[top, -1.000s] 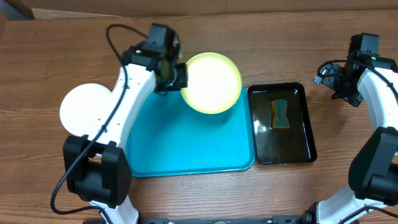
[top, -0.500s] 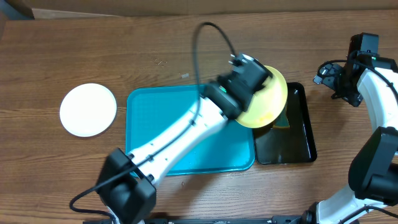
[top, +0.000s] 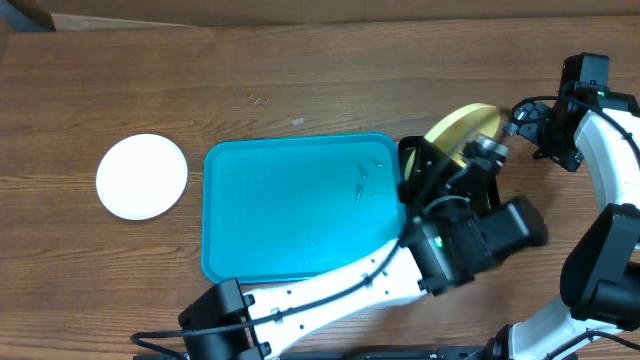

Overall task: Clean dirty plates on tray and stack at the side
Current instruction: 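Lift the yellow plate with the left gripper and swing it leftward, then set the yellow plate onto the white plate stack at the left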

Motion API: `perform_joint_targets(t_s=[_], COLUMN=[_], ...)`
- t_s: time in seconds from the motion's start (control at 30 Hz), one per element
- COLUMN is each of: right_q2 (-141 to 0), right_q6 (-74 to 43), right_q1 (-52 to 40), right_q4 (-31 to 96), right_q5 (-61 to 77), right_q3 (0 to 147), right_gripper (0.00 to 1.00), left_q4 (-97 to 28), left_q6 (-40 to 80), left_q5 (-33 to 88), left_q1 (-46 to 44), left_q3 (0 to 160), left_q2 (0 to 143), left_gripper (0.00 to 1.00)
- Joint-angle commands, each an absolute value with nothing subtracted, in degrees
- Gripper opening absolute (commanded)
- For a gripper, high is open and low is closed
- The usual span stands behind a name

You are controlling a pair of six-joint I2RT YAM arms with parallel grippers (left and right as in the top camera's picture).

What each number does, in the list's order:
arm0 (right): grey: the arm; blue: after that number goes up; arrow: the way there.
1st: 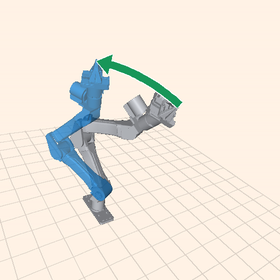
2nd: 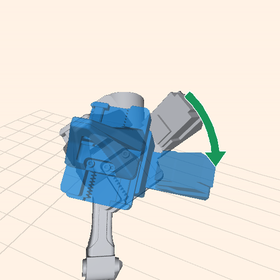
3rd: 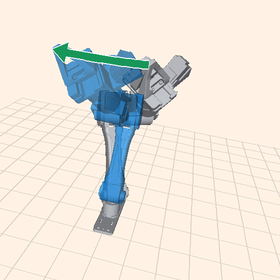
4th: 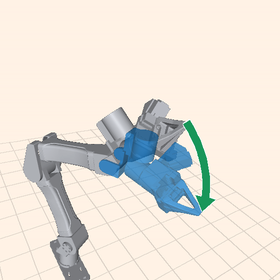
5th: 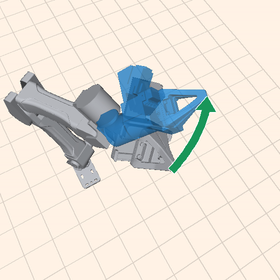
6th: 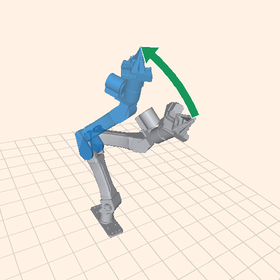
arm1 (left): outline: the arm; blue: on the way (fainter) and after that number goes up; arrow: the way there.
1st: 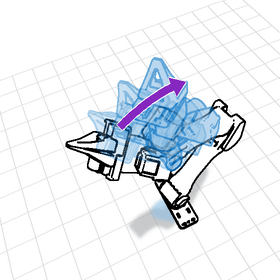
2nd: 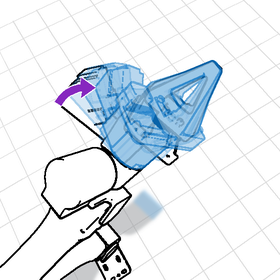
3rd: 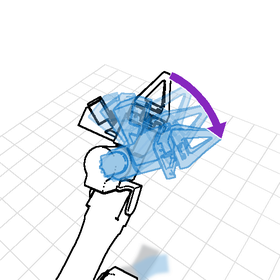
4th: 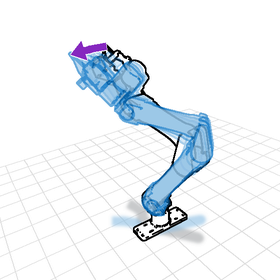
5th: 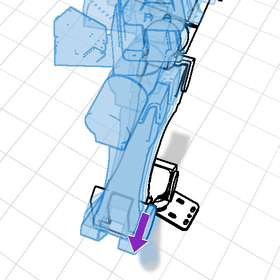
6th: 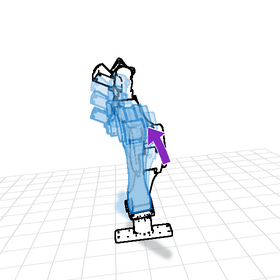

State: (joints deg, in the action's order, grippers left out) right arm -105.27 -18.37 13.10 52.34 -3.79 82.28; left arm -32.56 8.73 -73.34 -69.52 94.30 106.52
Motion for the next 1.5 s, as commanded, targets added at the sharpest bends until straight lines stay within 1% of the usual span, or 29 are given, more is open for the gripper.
perform_joint_targets(t_s=[0.0, 0.27, 0.4, 0.5, 0.6, 0.73, 0.77, 0.83, 0.9, 1.07, 1.3, 1.47], right_q2=[-104.2, -104.2, -104.2, -104.2, -104.2, -104.2, -104.2, -104.2, -104.2, -104.2, -104.2, -104.2], right_q6=[-18.7, -18.7, -18.7, -18.7, -18.7, -18.7, -18.7, -18.7, -18.7, -18.7, -18.7, -18.7], right_q1=[13.2, 13.2, 13.2, 13.2, 13.2, 13.2, 13.2, 13.2, 13.2, 13.2, 13.2, 13.2], right_q4=[52.1, 52.1, 52.1, 52.1, 52.1, 52.1, 52.1, 52.1, 52.1, 52.1, 52.1, 52.1], right_q5=[-3.7, -3.7, -3.7, -3.7, -3.7, -3.7, -3.7, -3.7, -3.7, -3.7, -3.7, -3.7], right_q3=[82.7, 82.7, 82.7, 82.7, 82.7, 82.7, 82.7, 82.7, 82.7, 82.7, 82.7, 82.7], right_gripper=[1.0, 1.0, 1.0, 1.0, 1.0, 1.0, 1.0, 1.0, 1.0, 1.0, 1.0, 1.0], left_q4=[-30.5, -30.5, -31.2, -33.1, -36.8, -44.0, -46.1, -48.6, -51.5, -56.5, -64.0, -68.0], left_q6=[1.1, 2.2, 2.5, 6.6, 12.6, 22.7, 25.5, 28.4, 30.4, 31.3, 29.5, 27.3], left_q5=[-83.1, -82.0, -76.6, -72.8, -66.0, -48.5, -41.3, -31.0, -19.0, -1.0, 10.1, 10.5], left_q1=[-70.5, -70.3, -69.4, -68.4, -66.7, -62.0, -59.8, -55.9, -49.3, -33.1, -9.1, 6.0], left_q3=[95.8, 95.8, 95.7, 95.7, 95.7, 95.7, 95.7, 95.7, 95.7, 95.7, 95.7, 95.7], left_q2=[105.8, 105.8, 105.8, 105.8, 105.8, 105.8, 105.8, 105.8, 105.8, 105.8, 105.8, 105.8], left_gripper=[0.04, 0.04, 0.04, 0.04, 0.04, 0.04, 0.04, 0.04, 0.04, 0.04, 0.04, 0.04])
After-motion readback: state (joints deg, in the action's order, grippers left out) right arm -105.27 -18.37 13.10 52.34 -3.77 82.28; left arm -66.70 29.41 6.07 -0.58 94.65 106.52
